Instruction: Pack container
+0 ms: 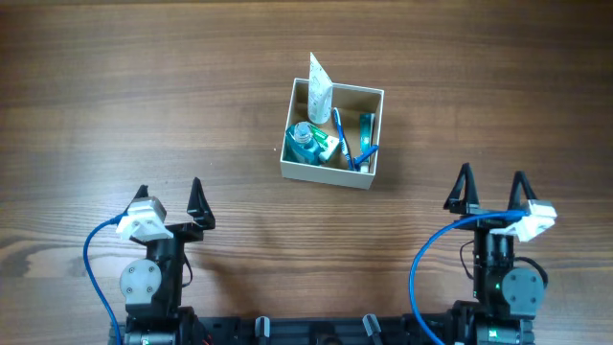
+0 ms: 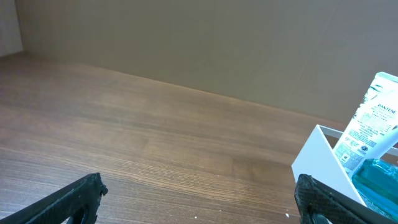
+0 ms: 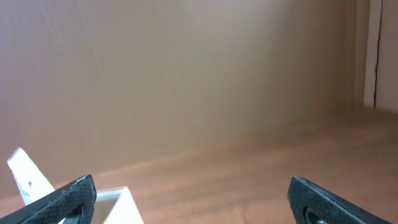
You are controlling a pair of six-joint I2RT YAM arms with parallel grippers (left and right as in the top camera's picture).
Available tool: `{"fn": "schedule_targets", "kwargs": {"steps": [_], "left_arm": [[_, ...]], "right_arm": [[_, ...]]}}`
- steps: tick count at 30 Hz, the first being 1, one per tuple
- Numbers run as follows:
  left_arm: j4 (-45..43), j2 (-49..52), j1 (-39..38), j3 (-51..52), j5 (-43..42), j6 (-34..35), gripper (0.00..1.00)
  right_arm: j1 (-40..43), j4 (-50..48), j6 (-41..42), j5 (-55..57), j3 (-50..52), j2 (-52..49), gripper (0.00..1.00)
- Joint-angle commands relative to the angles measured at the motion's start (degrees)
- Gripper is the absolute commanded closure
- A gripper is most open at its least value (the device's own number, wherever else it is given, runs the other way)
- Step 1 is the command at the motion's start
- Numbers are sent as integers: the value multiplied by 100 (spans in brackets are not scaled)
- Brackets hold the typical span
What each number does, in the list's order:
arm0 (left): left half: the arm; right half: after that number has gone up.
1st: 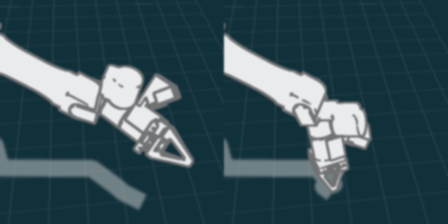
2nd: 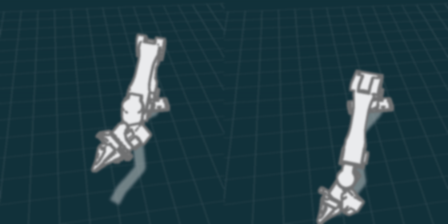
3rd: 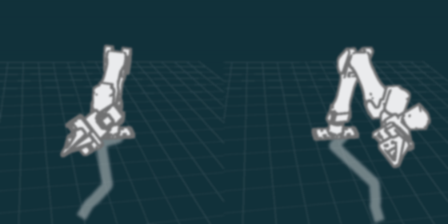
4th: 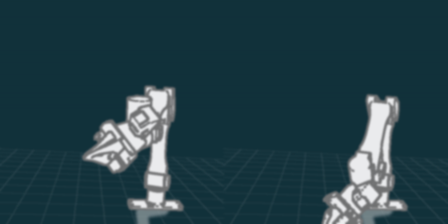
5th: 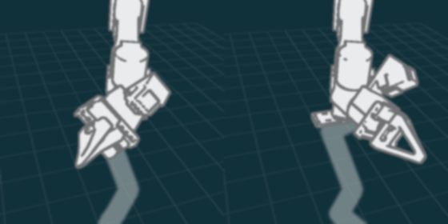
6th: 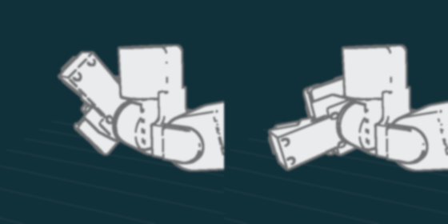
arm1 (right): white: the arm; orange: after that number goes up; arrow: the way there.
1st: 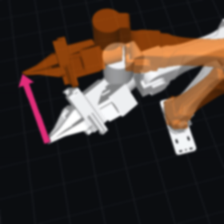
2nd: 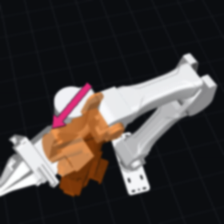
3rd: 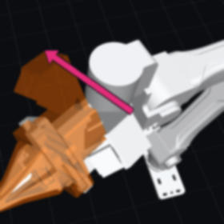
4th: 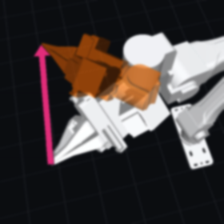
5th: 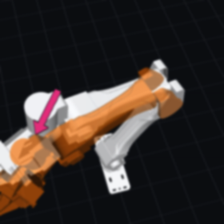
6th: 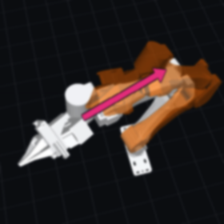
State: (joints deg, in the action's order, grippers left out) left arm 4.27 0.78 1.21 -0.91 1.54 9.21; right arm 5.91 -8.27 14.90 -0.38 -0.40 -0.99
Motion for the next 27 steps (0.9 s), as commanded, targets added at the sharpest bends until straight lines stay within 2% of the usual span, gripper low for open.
{"fn": "schedule_targets", "kwargs": {"steps": [1, 6, 27], "left_arm": [[-17, -61, -31, 55, -109, -111, 0], [-17, -61, -31, 55, -109, -111, 0], [-17, -61, -31, 55, -109, -111, 0]], "right_arm": [[-33, 341, 22, 52, 11, 83, 0], [-33, 800, 227, 24, 11, 81, 0], [-33, 789, 72, 33, 11, -20, 0]]}}
